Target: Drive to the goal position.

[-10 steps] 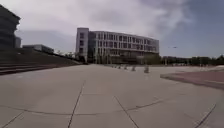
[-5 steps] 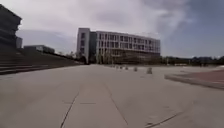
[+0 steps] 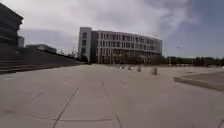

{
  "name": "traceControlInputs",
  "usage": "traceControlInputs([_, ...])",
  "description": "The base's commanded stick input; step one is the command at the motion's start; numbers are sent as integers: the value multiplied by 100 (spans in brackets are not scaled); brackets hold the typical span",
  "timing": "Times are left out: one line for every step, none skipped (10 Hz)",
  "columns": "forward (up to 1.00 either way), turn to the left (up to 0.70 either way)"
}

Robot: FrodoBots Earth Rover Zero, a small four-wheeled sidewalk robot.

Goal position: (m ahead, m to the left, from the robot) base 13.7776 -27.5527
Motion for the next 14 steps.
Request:
traceControlInputs([100,-27])
traceControlInputs([100,-27])
traceControlInputs([100,-27])
traceControlInputs([100,-27])
traceControlInputs([100,-27])
traceControlInputs([100,-27])
traceControlInputs([100,-27])
traceControlInputs([100,-27])
traceControlInputs([100,-27])
traceControlInputs([100,-27])
traceControlInputs([100,-27])
traceControlInputs([100,-27])
traceControlInputs([100,-27])
traceControlInputs([100,-27])
